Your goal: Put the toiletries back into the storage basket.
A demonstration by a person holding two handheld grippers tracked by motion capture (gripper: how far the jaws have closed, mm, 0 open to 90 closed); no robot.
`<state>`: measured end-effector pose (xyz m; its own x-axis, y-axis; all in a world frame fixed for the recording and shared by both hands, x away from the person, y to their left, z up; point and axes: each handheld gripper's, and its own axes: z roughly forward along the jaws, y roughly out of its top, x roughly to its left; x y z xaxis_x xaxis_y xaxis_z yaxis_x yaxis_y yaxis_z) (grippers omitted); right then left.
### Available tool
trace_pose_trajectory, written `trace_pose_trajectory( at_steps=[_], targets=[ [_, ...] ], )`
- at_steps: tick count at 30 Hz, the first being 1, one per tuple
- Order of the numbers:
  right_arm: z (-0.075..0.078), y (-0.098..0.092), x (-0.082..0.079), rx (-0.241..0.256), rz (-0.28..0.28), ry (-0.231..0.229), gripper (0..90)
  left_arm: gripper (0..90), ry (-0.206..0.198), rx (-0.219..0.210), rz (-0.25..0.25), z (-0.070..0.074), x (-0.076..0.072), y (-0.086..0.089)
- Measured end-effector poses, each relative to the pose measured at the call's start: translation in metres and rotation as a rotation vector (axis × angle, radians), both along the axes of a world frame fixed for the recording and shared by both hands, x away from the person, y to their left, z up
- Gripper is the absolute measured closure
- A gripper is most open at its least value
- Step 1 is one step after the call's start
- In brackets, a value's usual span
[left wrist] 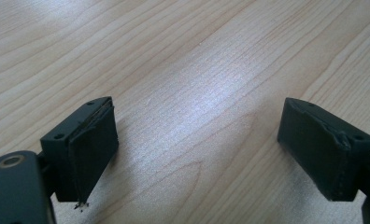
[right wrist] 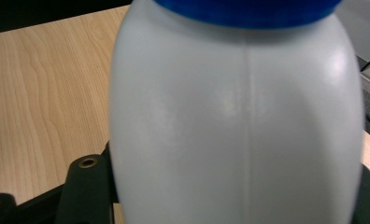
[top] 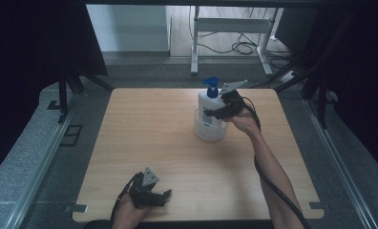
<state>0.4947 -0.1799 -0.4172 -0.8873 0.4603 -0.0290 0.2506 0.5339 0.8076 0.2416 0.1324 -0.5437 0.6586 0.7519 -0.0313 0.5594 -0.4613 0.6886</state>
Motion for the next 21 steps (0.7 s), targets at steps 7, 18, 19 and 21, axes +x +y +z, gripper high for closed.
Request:
trace_pose_trajectory(
  at_steps=[7, 18, 19, 21],
  targets=[
    [-0.005, 0.0, 0.0, 0.001, 0.0, 0.003, 37.6, 11.6, 0.0, 0.001, 0.0, 0.0, 0.0, 0.0],
    [-0.011, -0.004, -0.001, 0.045, -0.015, 0.008, 37.1, 11.6, 0.0, 0.0, 0.001, 0.0, 0.0, 0.0],
    [-0.011, -0.005, -0.001, 0.049, -0.019, 0.011, 36.9, 11.6, 0.0, 0.001, 0.001, 0.0, 0.0, 0.0],
    [-0.012, -0.006, -0.001, 0.051, -0.021, 0.012, 36.7, 11.6, 0.0, 0.001, 0.001, 0.0, 0.0, 0.0]
  ],
)
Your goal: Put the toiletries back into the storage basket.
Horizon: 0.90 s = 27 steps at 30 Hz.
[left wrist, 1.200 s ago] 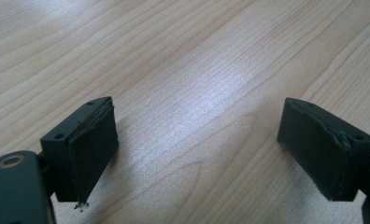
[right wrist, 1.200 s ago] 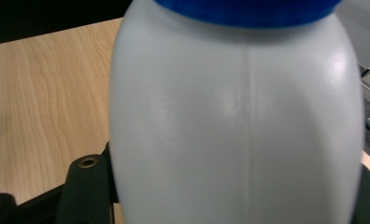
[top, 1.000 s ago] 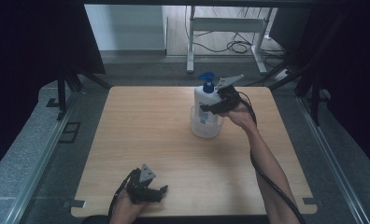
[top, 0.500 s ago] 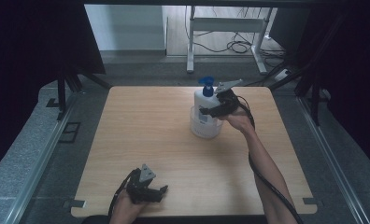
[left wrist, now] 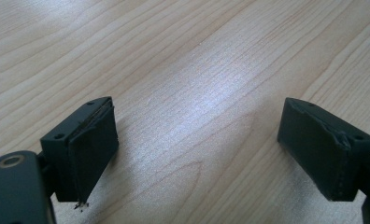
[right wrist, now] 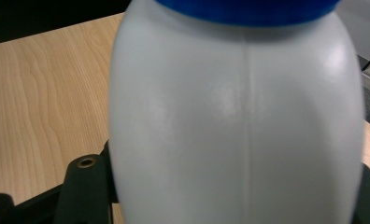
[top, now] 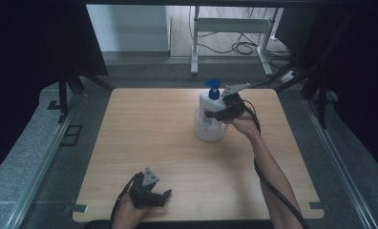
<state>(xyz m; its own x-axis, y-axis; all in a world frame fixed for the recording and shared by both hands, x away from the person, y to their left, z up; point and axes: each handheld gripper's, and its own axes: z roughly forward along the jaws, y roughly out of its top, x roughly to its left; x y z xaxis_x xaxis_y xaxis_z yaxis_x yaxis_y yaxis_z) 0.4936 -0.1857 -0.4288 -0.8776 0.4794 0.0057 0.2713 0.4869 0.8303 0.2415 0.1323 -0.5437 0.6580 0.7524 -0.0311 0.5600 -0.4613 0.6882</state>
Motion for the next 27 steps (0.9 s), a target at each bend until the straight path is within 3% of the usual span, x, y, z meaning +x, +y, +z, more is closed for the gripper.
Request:
trace_pose_trajectory(
  at_steps=[12, 27],
  targets=[
    [-0.0034, -0.0022, -0.0028, 0.007, -0.034, -0.012, 26.5, 11.6, 0.0, 0.001, -0.001, 0.0, 0.0, 0.0],
    [0.006, -0.0029, -0.0089, 0.001, -0.076, -0.043, 13.6, 11.6, -0.001, 0.0, -0.002, -0.0001, 0.0001, 0.0001]
  ],
)
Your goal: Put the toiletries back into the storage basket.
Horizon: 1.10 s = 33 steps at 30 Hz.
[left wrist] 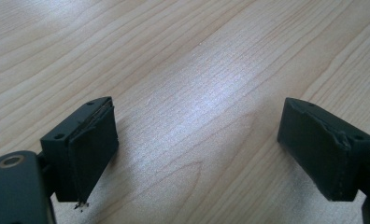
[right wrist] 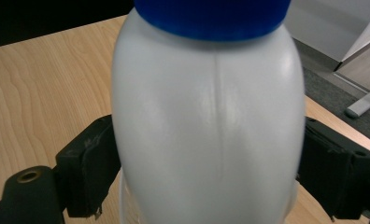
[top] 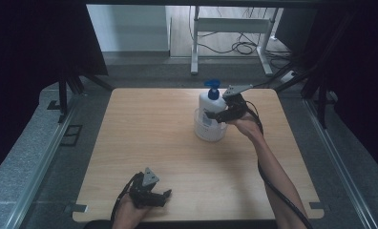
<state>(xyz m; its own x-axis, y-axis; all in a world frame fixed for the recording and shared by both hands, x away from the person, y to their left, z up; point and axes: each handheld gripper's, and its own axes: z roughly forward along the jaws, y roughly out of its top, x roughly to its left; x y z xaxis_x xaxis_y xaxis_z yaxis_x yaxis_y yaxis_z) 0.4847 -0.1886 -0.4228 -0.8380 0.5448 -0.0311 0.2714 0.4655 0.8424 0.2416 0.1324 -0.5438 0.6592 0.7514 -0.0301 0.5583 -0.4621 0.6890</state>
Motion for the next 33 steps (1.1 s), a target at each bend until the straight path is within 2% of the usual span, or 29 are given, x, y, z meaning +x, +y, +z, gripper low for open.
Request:
trace_pose_trajectory(
  at_steps=[10, 17, 33],
  targets=[
    [0.008, -0.001, -0.005, -0.02, -0.03, -0.013, 12.2, 11.6, 0.0, 0.0, 0.001, 0.0, 0.0, 0.0],
    [0.016, -0.003, -0.009, -0.02, -0.057, -0.013, 5.9, 11.6, -0.001, 0.0, 0.001, 0.0, 0.0, 0.0],
    [0.023, -0.007, -0.018, -0.039, -0.071, -0.008, 1.3, 11.6, -0.001, -0.001, 0.001, 0.0, 0.0, 0.0]
  ],
)
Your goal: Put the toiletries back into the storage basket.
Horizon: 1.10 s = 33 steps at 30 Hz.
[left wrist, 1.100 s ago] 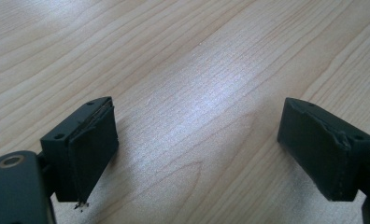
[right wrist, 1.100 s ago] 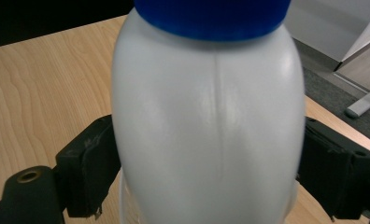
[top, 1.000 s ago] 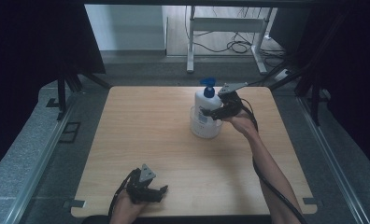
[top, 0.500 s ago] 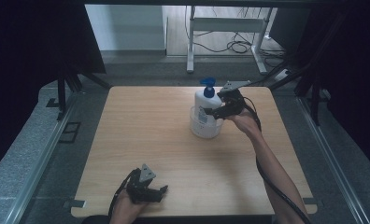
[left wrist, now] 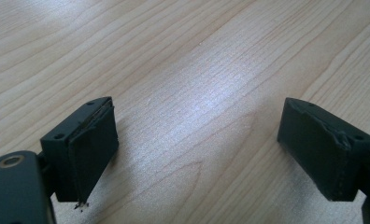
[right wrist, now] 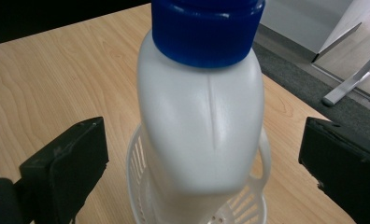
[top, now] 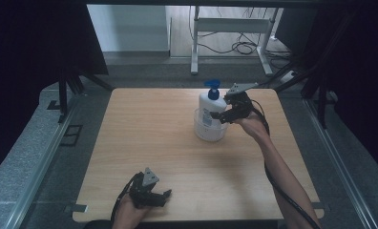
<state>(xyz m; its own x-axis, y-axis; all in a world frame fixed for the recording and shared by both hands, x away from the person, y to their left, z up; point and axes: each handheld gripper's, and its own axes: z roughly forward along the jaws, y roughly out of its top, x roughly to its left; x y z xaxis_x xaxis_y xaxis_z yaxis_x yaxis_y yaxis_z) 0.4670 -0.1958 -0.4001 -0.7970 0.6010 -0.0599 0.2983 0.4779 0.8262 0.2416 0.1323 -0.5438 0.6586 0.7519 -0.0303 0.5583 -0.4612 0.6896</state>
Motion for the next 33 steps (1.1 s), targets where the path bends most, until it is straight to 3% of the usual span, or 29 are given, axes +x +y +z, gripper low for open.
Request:
trace_pose_trajectory(
  at_steps=[33],
  targets=[
    [0.001, -0.018, -0.031, -0.015, -0.015, 0.029, 1.8, 11.6, 0.002, 0.002, 0.002, 0.0, 0.0, 0.0]
  ],
)
